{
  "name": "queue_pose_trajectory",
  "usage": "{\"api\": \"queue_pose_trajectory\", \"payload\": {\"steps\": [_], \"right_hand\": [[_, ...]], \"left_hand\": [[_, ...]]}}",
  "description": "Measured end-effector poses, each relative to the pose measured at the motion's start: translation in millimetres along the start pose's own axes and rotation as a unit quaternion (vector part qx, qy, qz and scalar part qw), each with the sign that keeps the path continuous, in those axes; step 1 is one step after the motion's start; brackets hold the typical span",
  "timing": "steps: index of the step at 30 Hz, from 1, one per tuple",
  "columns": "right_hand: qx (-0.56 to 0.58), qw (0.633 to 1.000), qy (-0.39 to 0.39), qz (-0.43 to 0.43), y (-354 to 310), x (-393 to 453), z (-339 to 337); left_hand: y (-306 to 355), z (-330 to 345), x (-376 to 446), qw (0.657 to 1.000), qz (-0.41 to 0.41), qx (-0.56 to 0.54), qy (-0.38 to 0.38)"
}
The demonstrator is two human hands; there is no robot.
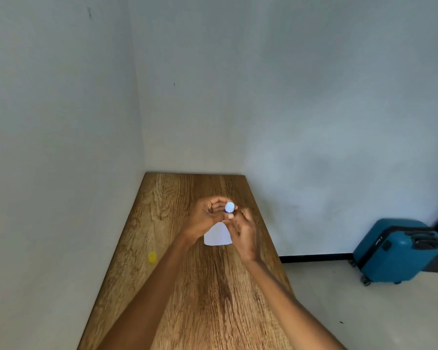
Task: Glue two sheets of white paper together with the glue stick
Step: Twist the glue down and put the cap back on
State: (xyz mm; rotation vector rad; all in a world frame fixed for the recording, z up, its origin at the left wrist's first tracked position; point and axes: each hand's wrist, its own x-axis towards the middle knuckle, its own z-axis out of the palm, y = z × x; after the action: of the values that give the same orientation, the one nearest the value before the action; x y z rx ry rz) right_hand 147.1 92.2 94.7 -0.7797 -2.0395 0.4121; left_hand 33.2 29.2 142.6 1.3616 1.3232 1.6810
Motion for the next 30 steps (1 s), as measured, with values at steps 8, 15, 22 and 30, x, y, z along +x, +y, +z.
{"api": "queue_pose_trajectory", "payload": {"steps": [8,15,22,30], "right_hand": [[0.097,0.992,0.003,0.079,-11,-11,36],[0.034,0.998,-0.052,-0.019,-7,0,29],[0.073,0.986,0.009,0.149,-28,-10,53],[0.164,0.966,-0.202,-0.006,-14,2,35]], "left_hand": [[-15,-3,-15,0.995,-0.006,-0.007,0.102],[-10,-30,-15,0.999,-0.014,-0.012,0.049],[-25,-25,-22,0.991,-0.013,-0.008,0.133],[-11,-50,-19,0.999,-0.012,0.01,0.043]]}}
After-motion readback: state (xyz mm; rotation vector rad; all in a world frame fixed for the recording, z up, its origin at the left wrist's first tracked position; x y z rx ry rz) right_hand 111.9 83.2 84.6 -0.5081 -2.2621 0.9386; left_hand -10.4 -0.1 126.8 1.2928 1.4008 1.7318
